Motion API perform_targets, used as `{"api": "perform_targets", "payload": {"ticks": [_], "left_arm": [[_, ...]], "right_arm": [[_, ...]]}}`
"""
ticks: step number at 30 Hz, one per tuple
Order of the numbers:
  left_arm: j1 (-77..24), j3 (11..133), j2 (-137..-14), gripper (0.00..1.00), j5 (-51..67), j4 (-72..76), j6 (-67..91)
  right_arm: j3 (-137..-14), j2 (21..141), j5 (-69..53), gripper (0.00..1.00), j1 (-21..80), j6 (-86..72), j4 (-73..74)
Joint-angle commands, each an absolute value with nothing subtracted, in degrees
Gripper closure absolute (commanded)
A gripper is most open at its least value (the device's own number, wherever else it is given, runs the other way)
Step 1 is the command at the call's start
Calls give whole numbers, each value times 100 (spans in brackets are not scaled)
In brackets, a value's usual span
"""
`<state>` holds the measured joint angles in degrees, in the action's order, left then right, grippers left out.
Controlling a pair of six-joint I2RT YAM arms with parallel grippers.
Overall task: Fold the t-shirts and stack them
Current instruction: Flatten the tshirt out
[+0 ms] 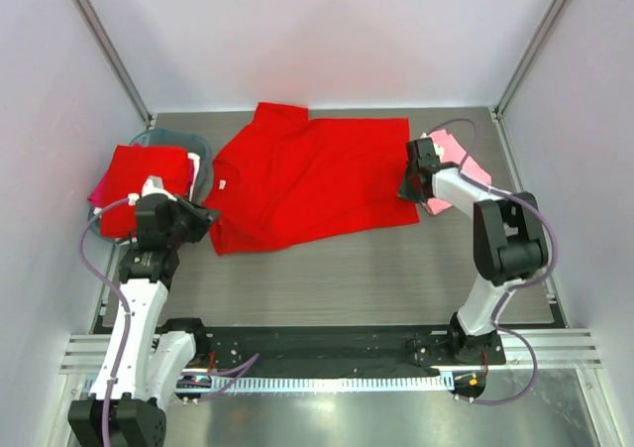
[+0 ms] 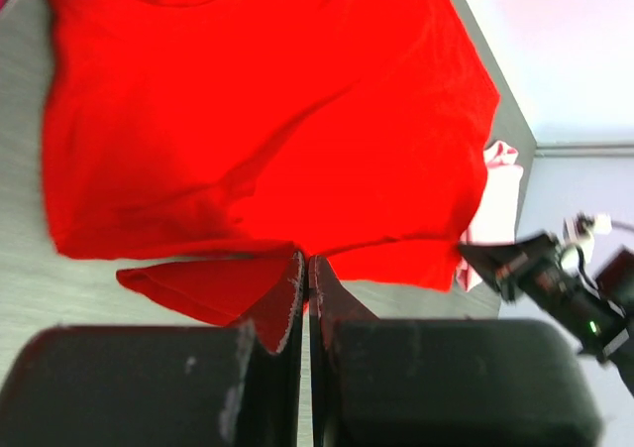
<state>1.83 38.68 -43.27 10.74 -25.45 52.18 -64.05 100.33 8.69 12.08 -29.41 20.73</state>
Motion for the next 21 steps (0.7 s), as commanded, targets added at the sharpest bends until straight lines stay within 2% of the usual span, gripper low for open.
{"api": "perform_targets", "payload": {"ticks": [1,9,16,21], "left_arm": [[27,4219,-4684,100,1240,-1873,5273],[-1150,4315,-5361,100,503,-1284,5467],[-2345,4632,-6204,100,53,-853,5739],[-2461,4790,-6548,100,-139,-729,5722]], "right_arm": [[-7169,10607,810,99,1064,-3067,1890],[-8349,11873,615,99,757,-3234,2021],[-8289,11980,711,99,-130,-3498,2109],[-7990,11681,310,99,-518,-3236,2057]]}}
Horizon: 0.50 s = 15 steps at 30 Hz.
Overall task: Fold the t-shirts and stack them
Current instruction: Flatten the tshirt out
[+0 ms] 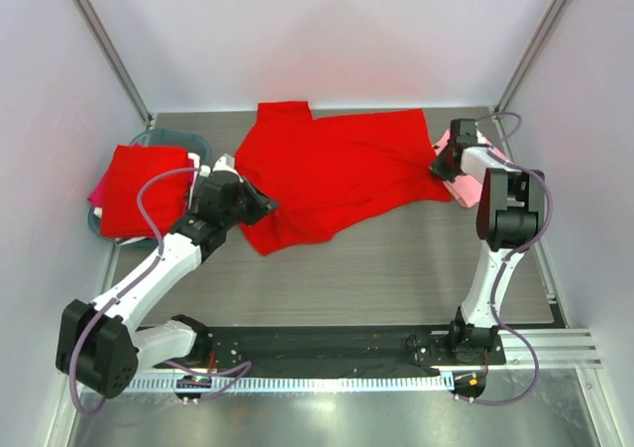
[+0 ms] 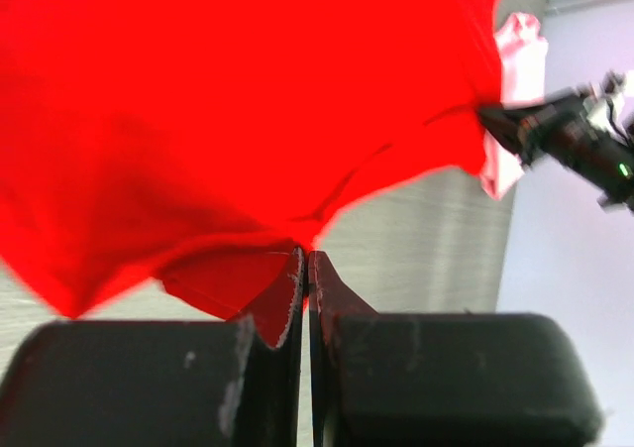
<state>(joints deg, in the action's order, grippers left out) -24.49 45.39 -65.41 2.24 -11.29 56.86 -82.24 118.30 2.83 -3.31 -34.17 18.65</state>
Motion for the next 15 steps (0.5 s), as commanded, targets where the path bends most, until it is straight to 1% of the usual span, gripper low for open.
{"api": "perform_targets", "payload": {"ticks": [1,2,4,5,10,15], "left_arm": [[-2470,4807,-6513,100,-376,-782,5687],[-2461,4825,-6487,100,-378,-869,5643],[-2374,4904,-6329,100,-746,-1089,5529],[-2295,5000,-6276,100,-782,-1273,5485],[-1286,5177,-6004,100,-274,-1748,5222],[-581,5133,-5713,100,-132,-2092,4940]], "right_arm": [[-7963,11611,212,99,-484,-3191,2031],[-7928,11567,124,99,-422,-3147,2022],[-7823,11488,79,99,-212,-3024,2021],[-7770,11444,-130,99,-133,-2989,2021],[-7076,10926,-316,99,394,-2962,1829],[-6444,10503,-492,99,852,-3006,1714]]}}
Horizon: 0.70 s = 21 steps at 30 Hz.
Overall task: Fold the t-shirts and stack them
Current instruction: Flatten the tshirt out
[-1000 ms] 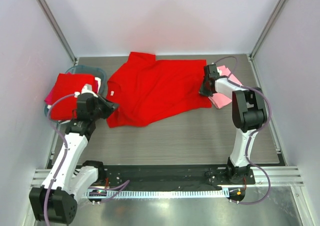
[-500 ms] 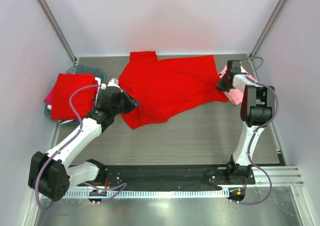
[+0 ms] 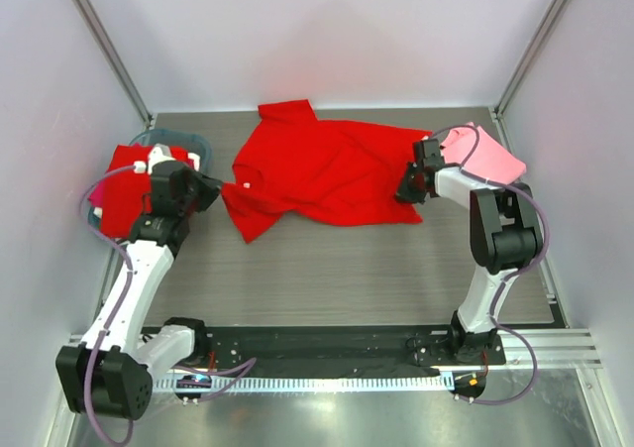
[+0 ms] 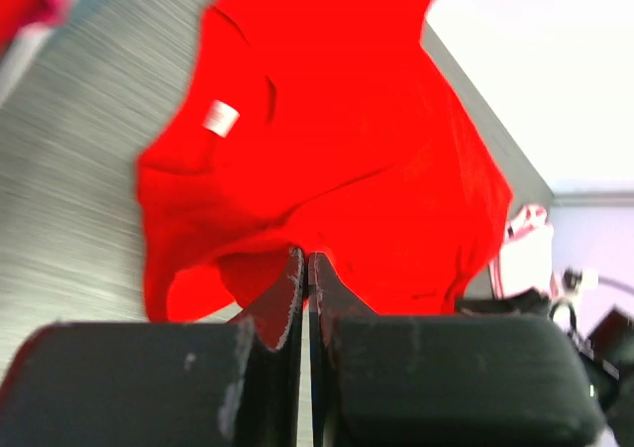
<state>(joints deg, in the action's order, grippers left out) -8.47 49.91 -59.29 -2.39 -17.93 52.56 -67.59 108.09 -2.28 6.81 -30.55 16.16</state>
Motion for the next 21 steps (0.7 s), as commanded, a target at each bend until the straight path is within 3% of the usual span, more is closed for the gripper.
{"api": "perform_targets", "payload": {"ticks": [1,9,18,21], "left_arm": [[-450,5089,-5687,100,-36,-2118,4887],[-439,4510,-5327,100,861,-2013,4904],[-948,3841,-4764,100,993,-1995,5106],[-1116,3884,-4694,100,967,-2091,5124]], "right_arm": [[-6373,10407,-527,99,922,-3041,1705],[-4986,8765,-27,99,888,-3208,1828],[-3842,6007,1107,99,272,-3638,2899],[-3666,5495,968,99,281,-3770,3085]]}}
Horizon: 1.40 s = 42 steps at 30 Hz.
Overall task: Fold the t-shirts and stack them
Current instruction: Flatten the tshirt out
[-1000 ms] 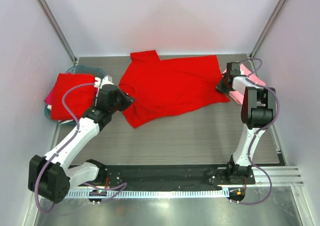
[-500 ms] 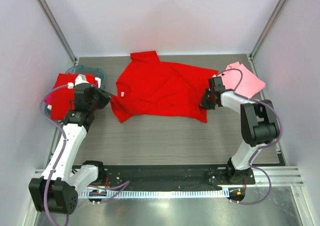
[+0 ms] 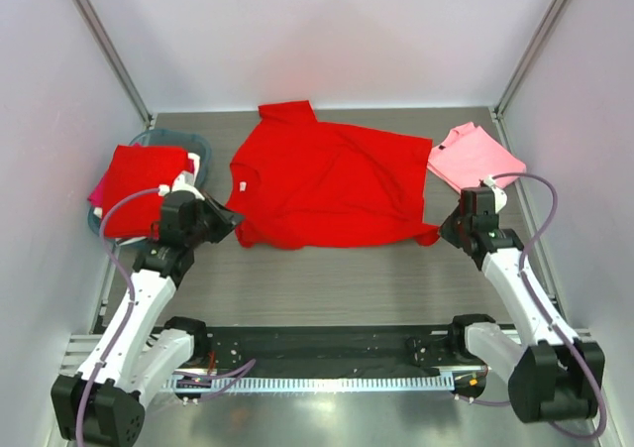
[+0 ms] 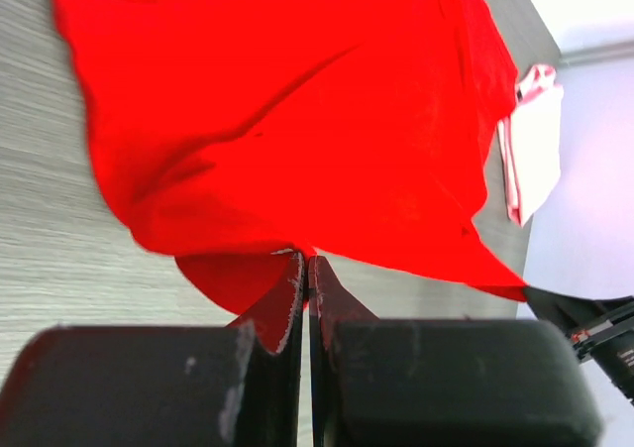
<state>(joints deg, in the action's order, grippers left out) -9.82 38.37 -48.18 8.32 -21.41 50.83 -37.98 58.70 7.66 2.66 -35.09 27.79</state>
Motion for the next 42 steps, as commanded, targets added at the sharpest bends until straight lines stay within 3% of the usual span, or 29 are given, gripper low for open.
{"api": "perform_targets", "payload": {"ticks": [1,10,15,23,34,42], "left_arm": [[-1125,3954,-4632,100,984,-2144,5115],[-1125,4930,-3552,100,344,-4137,4711],[-1125,4624,-3217,100,421,-4123,4886],[-1125,4534,-4060,100,361,-3568,4694],[-1125,5519,-5343,100,53,-3200,4368],[-1116,6082,-6159,100,-307,-2971,4368]], "right_arm": [[-3648,5363,854,99,273,-3779,3181],[-3595,4737,527,99,799,-4113,3796],[-3630,4974,466,99,975,-4113,3902],[-3946,5871,562,99,1730,-4008,4139],[-4631,6178,1344,99,1749,-3665,4157],[-5335,7390,1661,99,1740,-3322,3824]]}}
